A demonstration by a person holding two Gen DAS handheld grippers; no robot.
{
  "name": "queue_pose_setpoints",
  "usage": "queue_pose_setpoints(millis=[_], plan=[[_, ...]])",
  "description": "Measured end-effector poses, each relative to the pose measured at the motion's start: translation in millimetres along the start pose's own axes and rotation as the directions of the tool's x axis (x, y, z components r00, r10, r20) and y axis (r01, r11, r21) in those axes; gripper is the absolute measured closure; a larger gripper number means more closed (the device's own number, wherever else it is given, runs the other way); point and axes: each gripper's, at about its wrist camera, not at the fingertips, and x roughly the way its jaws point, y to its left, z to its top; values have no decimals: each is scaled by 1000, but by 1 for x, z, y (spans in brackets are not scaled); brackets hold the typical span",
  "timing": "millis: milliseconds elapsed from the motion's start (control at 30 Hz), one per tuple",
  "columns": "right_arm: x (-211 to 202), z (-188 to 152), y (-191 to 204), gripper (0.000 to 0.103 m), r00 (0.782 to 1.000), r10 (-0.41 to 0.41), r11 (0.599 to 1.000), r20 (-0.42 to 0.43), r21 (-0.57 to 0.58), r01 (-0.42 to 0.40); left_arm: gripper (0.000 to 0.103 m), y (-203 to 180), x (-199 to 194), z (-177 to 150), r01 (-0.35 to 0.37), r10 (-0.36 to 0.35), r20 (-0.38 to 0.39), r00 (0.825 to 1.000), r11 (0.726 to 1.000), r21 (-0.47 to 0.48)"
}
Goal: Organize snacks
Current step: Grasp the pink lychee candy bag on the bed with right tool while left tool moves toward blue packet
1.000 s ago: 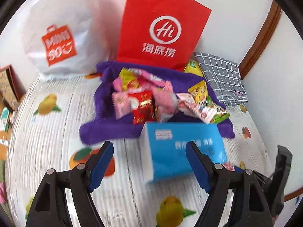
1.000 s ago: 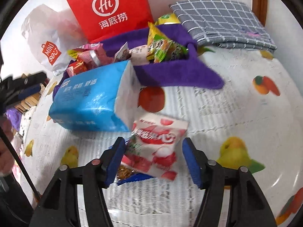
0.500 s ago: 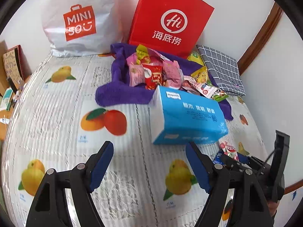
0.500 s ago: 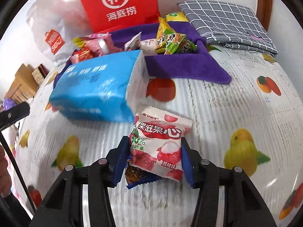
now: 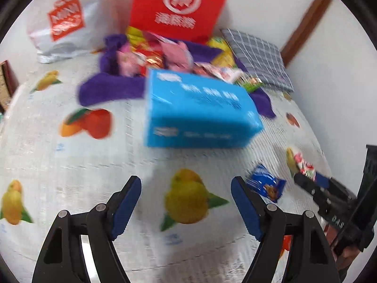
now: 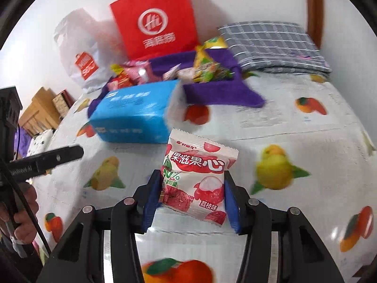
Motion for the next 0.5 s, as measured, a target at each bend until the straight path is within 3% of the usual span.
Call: queue_pose_setpoints(millis=[133,233,500], plan=[[-2,-10,-32,53,995,-102,995,6,-7,102,26,-23,17,-3,33,-32,-20,999,999,37],[3,-18,-52,53,992,-128,992,-7,-4,128,26,-42,30,-3,61,-59,-34,998,996,63],[13,-33,-75,51,991,-129,992,20,-14,129,26,-83,54,4,139,-130,-69,989,978,157]])
